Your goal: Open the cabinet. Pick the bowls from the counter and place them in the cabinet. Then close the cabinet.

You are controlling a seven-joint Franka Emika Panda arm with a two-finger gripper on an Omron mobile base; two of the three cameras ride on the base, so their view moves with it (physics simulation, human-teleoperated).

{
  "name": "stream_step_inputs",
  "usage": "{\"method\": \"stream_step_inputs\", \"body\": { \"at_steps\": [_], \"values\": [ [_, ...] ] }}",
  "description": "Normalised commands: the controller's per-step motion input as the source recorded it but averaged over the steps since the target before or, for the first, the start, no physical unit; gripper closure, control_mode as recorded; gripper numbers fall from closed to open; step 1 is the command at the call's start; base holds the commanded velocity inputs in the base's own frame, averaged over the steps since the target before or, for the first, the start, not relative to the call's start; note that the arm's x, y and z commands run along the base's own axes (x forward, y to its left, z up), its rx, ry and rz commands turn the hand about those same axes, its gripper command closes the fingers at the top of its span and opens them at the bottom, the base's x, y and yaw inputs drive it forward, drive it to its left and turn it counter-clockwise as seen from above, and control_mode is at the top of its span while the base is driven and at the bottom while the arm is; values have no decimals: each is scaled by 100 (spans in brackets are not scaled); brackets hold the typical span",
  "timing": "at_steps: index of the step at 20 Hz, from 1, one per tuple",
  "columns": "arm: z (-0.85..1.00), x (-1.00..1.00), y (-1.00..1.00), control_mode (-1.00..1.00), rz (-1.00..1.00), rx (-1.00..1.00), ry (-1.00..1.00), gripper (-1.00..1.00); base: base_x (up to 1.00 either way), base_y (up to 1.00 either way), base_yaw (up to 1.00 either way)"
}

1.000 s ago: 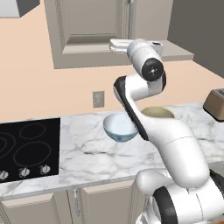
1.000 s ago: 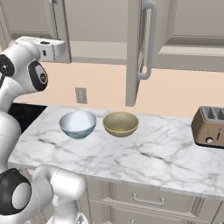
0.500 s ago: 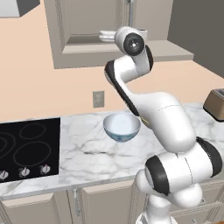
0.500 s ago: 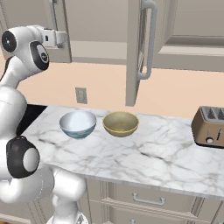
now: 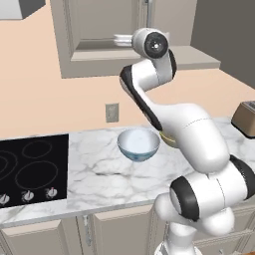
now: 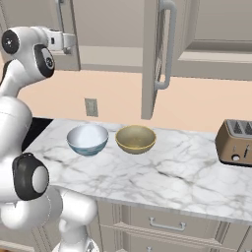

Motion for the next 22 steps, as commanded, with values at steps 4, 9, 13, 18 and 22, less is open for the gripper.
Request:
{"method": "stream_step_inputs", "body": {
  "at_steps": [4,9,13,18,22],
  "values": [
    [-5,-41,24,-100,0,-1,0,100,0,0,0],
    [-2,-100,97,-100,0,-14,0,100,0,0,0],
    [-1,-100,100,-100,0,-23,0,100,0,0,0],
    [-19,-100,100,-100,0,-23,0,100,0,0,0],
    [-53,-100,100,-100,0,-18,0,100,0,0,0]
  ]
}}
